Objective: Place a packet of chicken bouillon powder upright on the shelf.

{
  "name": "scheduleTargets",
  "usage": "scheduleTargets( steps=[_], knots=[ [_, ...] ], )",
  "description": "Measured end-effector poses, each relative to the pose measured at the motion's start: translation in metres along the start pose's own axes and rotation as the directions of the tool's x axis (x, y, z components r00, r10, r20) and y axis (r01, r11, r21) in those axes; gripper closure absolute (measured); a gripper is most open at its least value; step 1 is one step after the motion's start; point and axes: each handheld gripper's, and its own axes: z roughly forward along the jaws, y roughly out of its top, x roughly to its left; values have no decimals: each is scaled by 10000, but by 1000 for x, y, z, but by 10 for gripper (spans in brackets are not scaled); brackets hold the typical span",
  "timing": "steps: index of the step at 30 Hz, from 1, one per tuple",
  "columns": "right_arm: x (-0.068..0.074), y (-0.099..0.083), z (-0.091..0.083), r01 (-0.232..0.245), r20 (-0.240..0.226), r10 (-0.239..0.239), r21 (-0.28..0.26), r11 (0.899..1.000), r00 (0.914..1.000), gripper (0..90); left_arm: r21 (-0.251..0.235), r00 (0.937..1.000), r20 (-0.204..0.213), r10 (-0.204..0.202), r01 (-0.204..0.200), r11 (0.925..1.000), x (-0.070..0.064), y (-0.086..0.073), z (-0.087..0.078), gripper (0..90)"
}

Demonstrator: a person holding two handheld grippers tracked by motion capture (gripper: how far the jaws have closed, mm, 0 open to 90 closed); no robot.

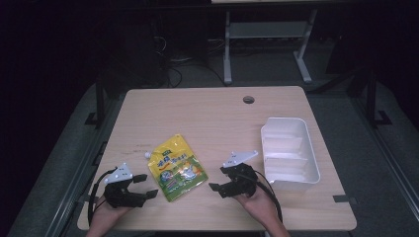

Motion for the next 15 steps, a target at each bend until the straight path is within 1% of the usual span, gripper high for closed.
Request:
scheduleTargets(
  steps=[3, 6, 7, 8, 9, 10, 11, 12, 14, 15],
  knots=[
    [-4, 11, 6, -114, -54, 114, 65, 9999, 9999, 297, -115, 9998, 129, -152, 154, 9998, 4, 1, 0, 268],
    [-7, 22, 13, -72, -119, 75, 244, 9997, 9999, 296, -126, 9998, 68, -186, 187, 9997, 7, 2, 0, 282],
    [-9, 26, 16, -150, -209, 157, 316, 9994, 9997, 293, -146, 9997, 54, -223, 224, 9996, 8, 2, 0, 286],
    [-11, 31, 19, -263, -432, 283, 461, 9986, 9987, 284, -136, 9997, 55, -226, 227, 9996, 8, 2, 0, 292],
    [-13, 39, 23, -226, -477, 255, 604, 9979, 9985, 281, -124, 9997, 34, -238, 238, 9996, 9, 3, 0, 299],
    [-13, 39, 23, -226, -477, 255, 604, 9979, 9985, 281, -107, 9998, 13, -221, 221, 9997, 9, 3, 0, 299],
    [-14, 47, 27, -207, -625, 250, 676, 9975, 9977, 277, -104, 9997, 3, -229, 229, 9997, 9, 3, 0, 308],
    [-14, 47, 27, -207, -625, 250, 676, 9975, 9977, 277, -111, 9997, -24, -248, 248, 9996, 9, 4, 0, 308],
    [-16, 61, 33, -42, -676, 100, 843, 9964, 9977, 271, -96, 9996, -44, -270, 270, 9996, 10, 5, 1, 321],
    [-16, 61, 33, -42, -676, 100, 843, 9964, 9977, 271, -96, 9996, -44, -270, 270, 9996, 10, 5, 1, 324]
  ],
)
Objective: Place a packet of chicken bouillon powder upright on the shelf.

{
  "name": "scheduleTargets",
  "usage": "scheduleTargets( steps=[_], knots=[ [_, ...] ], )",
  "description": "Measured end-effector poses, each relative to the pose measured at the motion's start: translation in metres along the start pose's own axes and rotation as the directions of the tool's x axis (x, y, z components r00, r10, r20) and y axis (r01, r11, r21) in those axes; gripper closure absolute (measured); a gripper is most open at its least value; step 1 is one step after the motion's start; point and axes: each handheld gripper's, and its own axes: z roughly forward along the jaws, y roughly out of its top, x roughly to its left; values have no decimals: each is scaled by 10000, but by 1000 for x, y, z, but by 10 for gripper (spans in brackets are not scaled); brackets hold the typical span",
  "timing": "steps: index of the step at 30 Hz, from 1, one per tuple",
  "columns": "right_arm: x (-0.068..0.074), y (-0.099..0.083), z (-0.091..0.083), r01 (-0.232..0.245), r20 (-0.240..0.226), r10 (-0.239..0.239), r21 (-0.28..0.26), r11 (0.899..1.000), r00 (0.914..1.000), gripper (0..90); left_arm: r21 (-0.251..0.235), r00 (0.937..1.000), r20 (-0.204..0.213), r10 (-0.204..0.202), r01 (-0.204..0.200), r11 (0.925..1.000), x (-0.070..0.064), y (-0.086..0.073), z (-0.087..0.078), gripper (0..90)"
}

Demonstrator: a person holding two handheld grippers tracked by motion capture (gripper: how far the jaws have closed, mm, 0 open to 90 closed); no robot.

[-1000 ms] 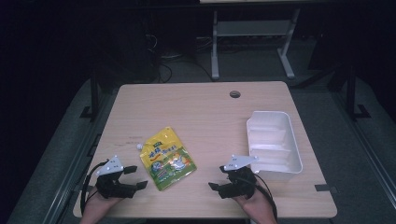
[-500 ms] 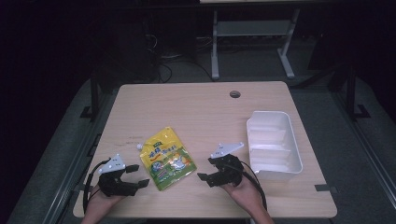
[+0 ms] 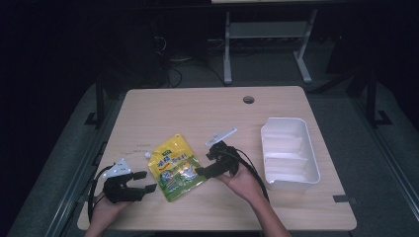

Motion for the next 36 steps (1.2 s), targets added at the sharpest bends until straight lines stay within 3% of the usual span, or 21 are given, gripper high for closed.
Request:
scheduleTargets(
  steps=[10, 25, 36],
  knots=[
    [-8, 30, 14, 93, -38, -92, 301, 9995, 10000, 255, -246, 9999, 116, 77, -74, 9997, -4, 11, 5, 383],
    [-23, 70, 43, 182, -96, -174, 863, 9961, 9998, 250, 332, 9994, -52, 351, -349, 9988, -9, 15, 17, 510],
    [-29, 97, 61, 248, -60, -243, 1217, 9923, 9997, 251, 297, 9997, -49, 252, -250, 9992, -6, 17, 16, 638]
  ],
)
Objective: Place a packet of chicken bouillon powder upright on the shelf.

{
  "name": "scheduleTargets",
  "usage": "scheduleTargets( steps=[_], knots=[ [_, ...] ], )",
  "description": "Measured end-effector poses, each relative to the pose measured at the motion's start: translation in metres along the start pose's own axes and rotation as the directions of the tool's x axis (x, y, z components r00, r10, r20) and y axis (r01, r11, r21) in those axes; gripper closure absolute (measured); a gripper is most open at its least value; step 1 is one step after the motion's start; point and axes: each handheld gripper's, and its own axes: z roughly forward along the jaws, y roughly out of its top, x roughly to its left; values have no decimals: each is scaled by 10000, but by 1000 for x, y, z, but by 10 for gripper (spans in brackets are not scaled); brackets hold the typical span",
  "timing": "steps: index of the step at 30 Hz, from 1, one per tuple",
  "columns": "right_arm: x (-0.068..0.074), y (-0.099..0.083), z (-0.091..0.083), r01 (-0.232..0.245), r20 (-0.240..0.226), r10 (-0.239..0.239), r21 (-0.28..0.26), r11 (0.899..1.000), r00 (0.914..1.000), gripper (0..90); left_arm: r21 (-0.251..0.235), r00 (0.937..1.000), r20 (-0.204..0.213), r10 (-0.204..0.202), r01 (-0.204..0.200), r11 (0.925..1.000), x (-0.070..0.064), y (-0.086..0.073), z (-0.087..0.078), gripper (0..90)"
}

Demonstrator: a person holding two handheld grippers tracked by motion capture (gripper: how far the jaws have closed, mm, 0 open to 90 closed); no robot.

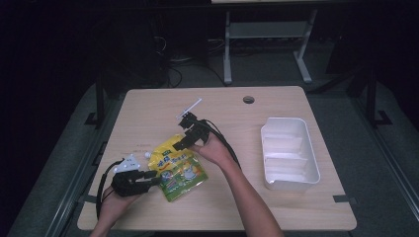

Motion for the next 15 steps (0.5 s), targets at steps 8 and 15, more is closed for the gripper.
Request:
scheduleTargets(
  steps=[8, 15],
  knots=[
    [-6, 15, 14, 72, 101, -75, 343, 9994, 9999, 253, 77, 10000, 62, 19, -20, 10000, -1, 2, 3, 653],
    [-18, 23, 32, -130, 257, 110, 773, 9969, 9996, 257, 271, 9992, 374, 103, -113, 9996, -1, 1, 7, 656]
  ],
)
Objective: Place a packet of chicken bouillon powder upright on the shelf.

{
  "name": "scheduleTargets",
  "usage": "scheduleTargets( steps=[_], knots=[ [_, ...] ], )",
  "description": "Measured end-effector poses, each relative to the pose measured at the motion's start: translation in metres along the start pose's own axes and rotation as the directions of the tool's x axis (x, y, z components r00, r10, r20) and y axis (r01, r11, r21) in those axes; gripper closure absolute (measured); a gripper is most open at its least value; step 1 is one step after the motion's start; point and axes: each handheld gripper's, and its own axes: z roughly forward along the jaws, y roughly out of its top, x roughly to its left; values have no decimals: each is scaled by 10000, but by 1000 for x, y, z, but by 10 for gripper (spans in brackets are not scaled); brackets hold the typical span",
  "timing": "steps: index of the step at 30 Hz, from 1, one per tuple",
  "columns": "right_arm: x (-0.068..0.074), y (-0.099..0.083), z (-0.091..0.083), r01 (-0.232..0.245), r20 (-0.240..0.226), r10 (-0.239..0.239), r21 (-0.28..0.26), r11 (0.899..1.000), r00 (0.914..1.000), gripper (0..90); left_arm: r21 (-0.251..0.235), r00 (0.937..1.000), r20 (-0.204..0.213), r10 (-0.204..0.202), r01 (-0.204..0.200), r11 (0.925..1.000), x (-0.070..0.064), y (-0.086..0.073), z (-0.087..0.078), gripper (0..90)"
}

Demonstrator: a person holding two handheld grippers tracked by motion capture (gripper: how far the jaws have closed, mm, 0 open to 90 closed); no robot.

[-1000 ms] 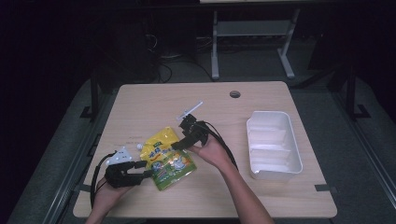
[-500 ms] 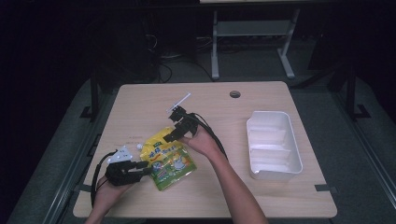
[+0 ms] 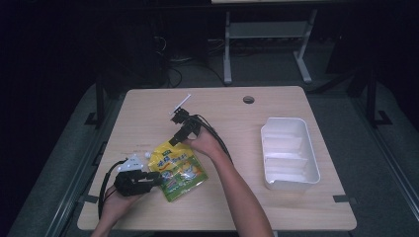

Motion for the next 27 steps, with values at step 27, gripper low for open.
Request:
scheduleTargets(
  steps=[27],
  knots=[
    [-22, -11, 37, -691, -826, 746, 673, 9953, 9938, 462, 456, 9999, -159, -43, 50, 9989, 2, -5, 13, 660]
  ],
)
